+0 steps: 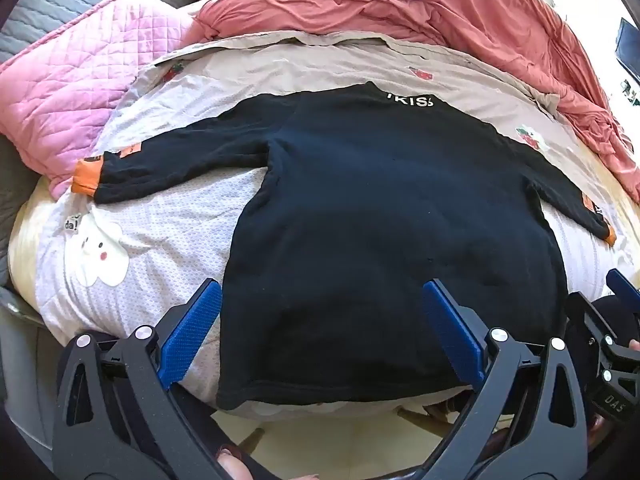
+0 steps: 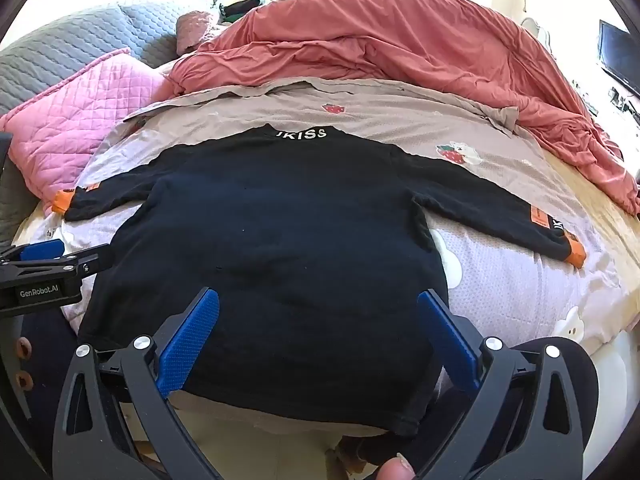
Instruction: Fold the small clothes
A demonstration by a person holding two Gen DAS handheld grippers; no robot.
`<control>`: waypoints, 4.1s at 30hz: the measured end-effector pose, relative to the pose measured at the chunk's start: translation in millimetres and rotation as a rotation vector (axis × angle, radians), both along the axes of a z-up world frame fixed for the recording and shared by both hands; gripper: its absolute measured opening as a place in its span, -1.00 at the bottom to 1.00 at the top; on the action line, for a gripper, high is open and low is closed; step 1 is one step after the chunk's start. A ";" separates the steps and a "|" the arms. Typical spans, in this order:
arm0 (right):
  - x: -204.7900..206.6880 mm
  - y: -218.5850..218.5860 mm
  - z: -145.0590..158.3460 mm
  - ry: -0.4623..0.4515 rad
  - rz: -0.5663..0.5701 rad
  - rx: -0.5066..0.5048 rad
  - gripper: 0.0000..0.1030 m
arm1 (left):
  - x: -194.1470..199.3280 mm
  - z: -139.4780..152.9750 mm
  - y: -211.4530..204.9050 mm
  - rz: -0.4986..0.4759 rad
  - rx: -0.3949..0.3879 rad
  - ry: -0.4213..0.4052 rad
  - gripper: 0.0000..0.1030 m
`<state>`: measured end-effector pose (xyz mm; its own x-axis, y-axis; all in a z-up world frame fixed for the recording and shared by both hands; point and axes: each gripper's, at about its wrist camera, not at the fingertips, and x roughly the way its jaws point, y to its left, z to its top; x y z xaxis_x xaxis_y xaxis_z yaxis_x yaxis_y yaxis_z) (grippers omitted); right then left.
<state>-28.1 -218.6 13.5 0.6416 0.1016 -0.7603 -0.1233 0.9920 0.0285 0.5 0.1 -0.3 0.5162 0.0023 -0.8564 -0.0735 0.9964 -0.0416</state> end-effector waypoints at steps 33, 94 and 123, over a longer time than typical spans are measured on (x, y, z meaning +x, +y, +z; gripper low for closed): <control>-2.2 -0.2 1.4 -0.007 0.001 -0.010 0.92 | -2.8 3.7 -8.2 -0.010 0.015 -0.020 0.83; 54.3 -26.3 22.1 -0.060 -0.081 0.004 0.92 | 44.4 11.5 -21.5 -0.032 -0.004 -0.031 0.83; 203.0 -68.4 38.8 -0.117 -0.272 0.039 0.92 | 178.2 28.0 -53.0 -0.015 0.064 -0.068 0.83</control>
<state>174.9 -287.0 52.2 0.7323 -0.0584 -0.6785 0.1423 0.9874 0.0686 178.6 -52.9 27.7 0.5739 0.0484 -0.8175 -0.0582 0.9981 0.0182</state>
